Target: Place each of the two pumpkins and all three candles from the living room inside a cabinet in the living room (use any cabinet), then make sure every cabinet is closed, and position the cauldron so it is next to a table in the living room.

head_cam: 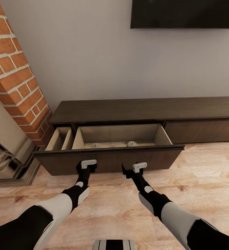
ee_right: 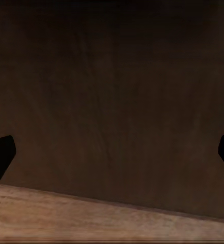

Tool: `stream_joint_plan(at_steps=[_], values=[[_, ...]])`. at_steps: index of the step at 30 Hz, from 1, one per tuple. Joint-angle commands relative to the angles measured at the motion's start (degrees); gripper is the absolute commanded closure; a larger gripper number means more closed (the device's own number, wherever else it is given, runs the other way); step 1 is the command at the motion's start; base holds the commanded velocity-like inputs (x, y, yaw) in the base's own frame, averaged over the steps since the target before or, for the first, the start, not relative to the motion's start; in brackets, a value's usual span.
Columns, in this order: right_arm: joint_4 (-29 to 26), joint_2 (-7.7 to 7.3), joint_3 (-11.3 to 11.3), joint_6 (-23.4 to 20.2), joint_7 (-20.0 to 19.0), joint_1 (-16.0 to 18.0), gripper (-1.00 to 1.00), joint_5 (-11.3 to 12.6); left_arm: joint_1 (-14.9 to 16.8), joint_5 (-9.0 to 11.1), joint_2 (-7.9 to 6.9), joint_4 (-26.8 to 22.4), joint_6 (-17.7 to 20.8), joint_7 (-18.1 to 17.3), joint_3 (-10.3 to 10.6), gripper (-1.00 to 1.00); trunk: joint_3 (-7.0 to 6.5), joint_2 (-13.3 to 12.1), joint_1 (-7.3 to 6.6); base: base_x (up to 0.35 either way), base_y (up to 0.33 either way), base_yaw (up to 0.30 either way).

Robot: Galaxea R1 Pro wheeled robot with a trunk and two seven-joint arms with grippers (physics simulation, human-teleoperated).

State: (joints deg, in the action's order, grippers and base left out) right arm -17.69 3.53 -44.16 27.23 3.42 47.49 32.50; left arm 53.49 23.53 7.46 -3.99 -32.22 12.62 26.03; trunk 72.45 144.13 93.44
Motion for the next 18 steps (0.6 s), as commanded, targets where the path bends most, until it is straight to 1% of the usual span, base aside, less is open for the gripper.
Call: stream_joint_plan(at_steps=[1, 10, 16, 18], values=[[0.0, -0.01, -0.5, 0.2, 0.4, 0.1, -1.0, 0.3, 0.0, 0.2, 0.01, 0.0, -0.1, 0.4, 0.5, -1.0, 0.27, 0.0, 0.01, 0.0, 0.0, 0.0], [0.0, -0.01, -0.5, 0.3, 0.4, 0.1, -1.0, 0.3, 0.0, 0.2, 0.01, 0.0, -0.1, 0.4, 0.5, -1.0, 0.27, 0.0, 0.01, 0.0, 0.0, 0.0], [0.0, -0.01, -0.5, 0.3, 0.4, 0.1, -1.0, 0.3, 0.0, 0.2, 0.01, 0.0, -0.1, 0.4, 0.5, -1.0, 1.6, 0.1, 0.17, 0.0, 0.0, 0.0], [0.0, -0.01, -0.5, 0.3, 0.4, 0.1, -1.0, 0.3, 0.0, 0.2, 0.01, 0.0, -0.1, 0.4, 0.5, -1.0, 1.6, 0.1, 0.17, 0.0, 0.0, 0.0]])
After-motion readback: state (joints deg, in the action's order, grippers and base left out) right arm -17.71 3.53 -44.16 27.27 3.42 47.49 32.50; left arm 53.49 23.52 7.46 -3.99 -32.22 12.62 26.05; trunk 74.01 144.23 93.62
